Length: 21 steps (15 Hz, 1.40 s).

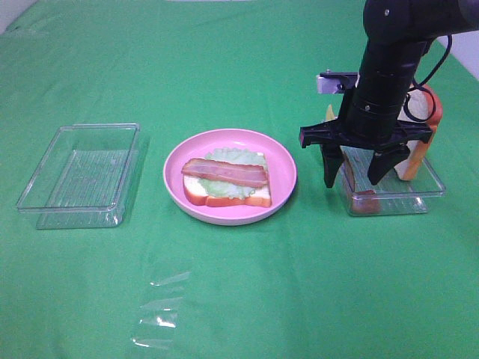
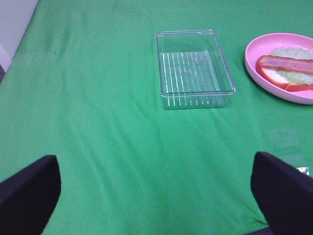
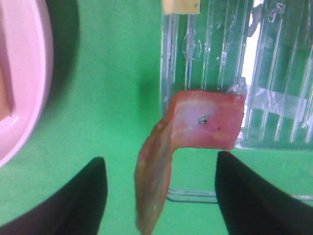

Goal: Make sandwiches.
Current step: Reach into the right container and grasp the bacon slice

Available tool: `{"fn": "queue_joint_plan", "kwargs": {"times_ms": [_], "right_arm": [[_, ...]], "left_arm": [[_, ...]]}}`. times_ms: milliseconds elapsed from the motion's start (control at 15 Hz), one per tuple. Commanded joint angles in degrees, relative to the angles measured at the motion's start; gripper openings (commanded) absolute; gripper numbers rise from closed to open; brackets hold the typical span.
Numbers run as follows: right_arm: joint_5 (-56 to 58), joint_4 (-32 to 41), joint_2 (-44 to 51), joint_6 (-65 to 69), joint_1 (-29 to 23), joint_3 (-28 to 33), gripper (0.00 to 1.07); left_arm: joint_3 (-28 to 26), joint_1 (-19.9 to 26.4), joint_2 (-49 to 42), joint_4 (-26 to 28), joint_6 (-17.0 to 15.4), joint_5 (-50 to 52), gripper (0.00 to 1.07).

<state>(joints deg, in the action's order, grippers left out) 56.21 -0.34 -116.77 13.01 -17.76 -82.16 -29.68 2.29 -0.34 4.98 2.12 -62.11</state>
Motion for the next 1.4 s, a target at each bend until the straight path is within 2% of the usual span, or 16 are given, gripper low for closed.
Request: {"fn": "queue_joint_plan", "kwargs": {"times_ms": [67,800,867,933,1067,1133,1267,1400], "right_arm": [[-1.0,-0.2,-0.1,1.0,-0.1,-0.3,0.53],[-0.6,0.0,-0.1,1.0,-0.1,-0.3,0.50],[-0.6,0.0,-0.1,1.1,-0.1,-0.3,0.45],[-0.5,-0.1,-0.1,1.1,-0.1,-0.3,0.31],[-0.5,-0.1,-0.1,1.1,-0.1,-0.3,0.20],[-0.5,-0.1,-0.1,1.1,-0.1,-0.3,0.17],[-0.4,-0.1,-0.1,1.1,-0.1,-0.3,0.04],[-0.2,-0.1,-0.1,1.1,-0.1,-0.3,0.00]], "left_arm": [[0.1,0.1,-1.2,0.5,-0.4,0.3,0.98],[0.1,0.1,-1.2,0.5,-0.4,0.3,0.98],[0.1,0.1,-1.2,0.5,-0.4,0.3,0.98],[0.1,0.1,-1.2,0.5,-0.4,0.3,0.98],[0.1,0.1,-1.2,0.5,-0.6,0.3,0.98],[0.1,0.1,-1.2,0.5,-0.6,0.3,0.98],[0.1,0.1,-1.2,0.5,-0.6,0.3,0.98],[0.1,0.1,-1.2,0.5,-0.6,0.3,0.98]]}}
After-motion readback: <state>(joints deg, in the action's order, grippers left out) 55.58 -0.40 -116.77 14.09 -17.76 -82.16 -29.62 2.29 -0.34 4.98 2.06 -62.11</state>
